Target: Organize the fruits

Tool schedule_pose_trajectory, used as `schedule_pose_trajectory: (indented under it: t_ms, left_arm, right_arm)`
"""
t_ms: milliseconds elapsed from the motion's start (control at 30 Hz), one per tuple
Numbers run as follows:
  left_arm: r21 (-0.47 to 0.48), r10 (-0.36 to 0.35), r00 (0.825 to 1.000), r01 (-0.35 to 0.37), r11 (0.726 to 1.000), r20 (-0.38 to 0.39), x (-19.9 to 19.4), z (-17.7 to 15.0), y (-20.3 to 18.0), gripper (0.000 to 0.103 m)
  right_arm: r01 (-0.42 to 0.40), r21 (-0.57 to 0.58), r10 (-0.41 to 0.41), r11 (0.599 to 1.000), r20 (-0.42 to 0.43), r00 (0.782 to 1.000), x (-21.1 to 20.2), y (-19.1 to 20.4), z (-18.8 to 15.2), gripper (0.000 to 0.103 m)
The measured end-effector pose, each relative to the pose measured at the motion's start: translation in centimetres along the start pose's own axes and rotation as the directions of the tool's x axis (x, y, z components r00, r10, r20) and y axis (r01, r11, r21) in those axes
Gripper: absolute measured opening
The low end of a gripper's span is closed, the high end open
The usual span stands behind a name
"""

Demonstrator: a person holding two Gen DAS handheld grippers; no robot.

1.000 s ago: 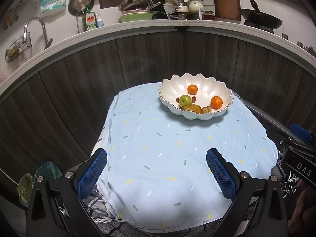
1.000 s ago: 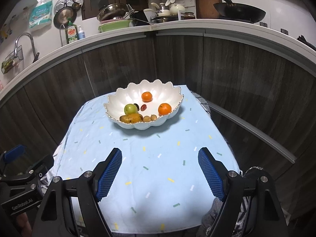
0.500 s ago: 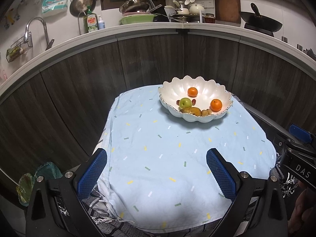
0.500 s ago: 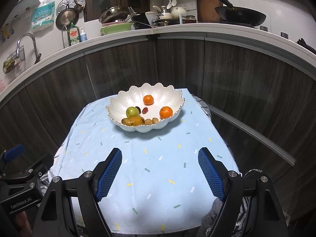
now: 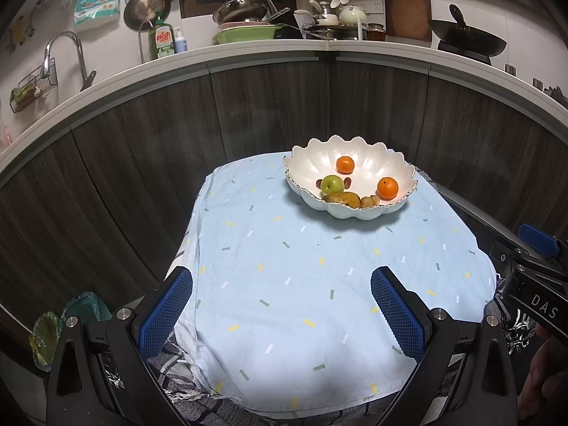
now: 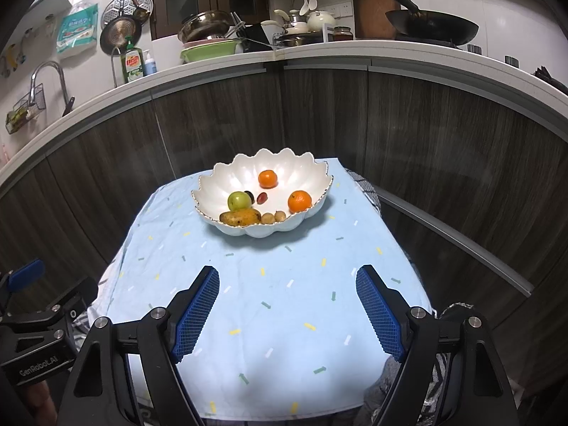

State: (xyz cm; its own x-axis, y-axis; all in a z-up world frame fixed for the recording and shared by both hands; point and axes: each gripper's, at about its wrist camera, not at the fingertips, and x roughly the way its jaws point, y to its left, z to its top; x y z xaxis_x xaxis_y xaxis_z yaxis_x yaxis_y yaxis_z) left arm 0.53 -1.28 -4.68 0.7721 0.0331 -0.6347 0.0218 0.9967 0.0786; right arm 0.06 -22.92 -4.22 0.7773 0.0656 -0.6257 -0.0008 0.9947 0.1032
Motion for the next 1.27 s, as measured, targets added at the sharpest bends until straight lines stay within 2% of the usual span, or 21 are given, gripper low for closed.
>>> schedule_pose_trajectory:
  t_ms: [1267]
  left_arm:
    - [-0.001, 0.006, 1.0, -0.006, 1.0, -0.004, 0.19, 0.02, -0.23, 0.102]
  right_arm:
    - [-0.007, 0.015, 0.008, 1.0, -0.014, 1.0, 0.25, -0.12, 0.19, 0.08]
